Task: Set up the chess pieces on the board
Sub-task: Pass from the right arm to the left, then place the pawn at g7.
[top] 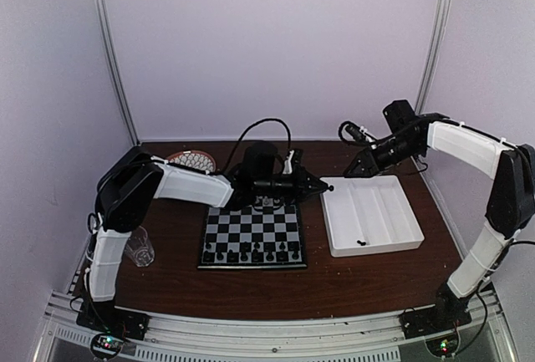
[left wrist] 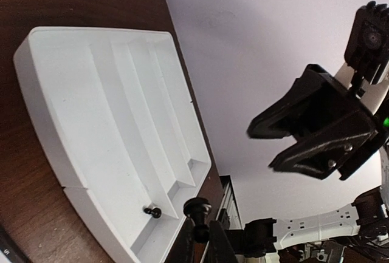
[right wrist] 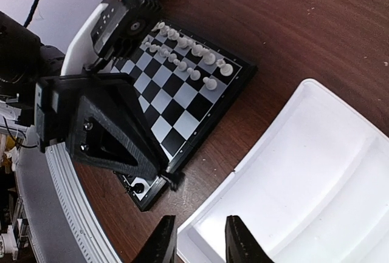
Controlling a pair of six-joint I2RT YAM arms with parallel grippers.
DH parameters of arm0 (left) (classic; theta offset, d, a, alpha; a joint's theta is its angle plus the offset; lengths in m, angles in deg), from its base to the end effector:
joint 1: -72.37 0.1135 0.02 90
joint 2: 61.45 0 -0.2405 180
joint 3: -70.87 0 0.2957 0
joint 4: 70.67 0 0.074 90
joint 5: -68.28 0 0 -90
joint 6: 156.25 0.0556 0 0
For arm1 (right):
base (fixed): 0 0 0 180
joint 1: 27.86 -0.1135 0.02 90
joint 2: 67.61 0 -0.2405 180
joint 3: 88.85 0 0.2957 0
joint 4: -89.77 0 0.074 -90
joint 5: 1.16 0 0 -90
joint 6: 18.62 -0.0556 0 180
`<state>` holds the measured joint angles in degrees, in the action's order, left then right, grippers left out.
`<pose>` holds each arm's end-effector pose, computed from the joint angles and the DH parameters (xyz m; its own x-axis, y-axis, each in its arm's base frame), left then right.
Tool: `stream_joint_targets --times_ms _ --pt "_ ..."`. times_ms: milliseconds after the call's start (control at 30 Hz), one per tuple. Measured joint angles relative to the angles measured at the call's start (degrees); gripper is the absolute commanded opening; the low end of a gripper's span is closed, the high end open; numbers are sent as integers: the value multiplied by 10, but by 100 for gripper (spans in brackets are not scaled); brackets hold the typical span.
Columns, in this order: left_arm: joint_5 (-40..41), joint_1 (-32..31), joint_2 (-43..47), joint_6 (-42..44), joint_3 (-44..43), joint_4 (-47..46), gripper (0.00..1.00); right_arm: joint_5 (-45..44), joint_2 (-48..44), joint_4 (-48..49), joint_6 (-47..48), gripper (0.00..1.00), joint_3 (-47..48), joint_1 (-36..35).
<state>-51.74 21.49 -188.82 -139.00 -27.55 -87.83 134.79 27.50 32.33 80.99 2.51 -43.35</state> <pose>0.3218 -0.4398 0.1365 -0.9749 -0.1119 -0.1927 0.1677 0.2007 -0.9652 0.3659 0.1429 0.2350 -0.7458 -0.3271 -0.5803 -0.6531 0.5304 0.5405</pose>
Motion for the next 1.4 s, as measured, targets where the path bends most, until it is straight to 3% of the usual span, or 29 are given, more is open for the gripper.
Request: stream_joint_targets --times_ms 233,400,533,733,1000,1400 --pt "-18 34 96 140 9 193 7 -6 -48 16 21 32 -46 49" --pt "-39 56 173 311 -53 450 6 -26 -50 22 53 33 -86 49" --pt "-4 56 191 445 -129 672 4 -33 -50 28 68 33 -89 49" --pt "83 56 210 555 -139 890 4 -34 -49 33 72 33 -89 49" --pt "179 56 211 605 -105 1009 3 -33 -48 34 74 34 -89 49" --pt "204 56 196 622 -55 1034 3 -33 -48 34 81 34 -91 49"
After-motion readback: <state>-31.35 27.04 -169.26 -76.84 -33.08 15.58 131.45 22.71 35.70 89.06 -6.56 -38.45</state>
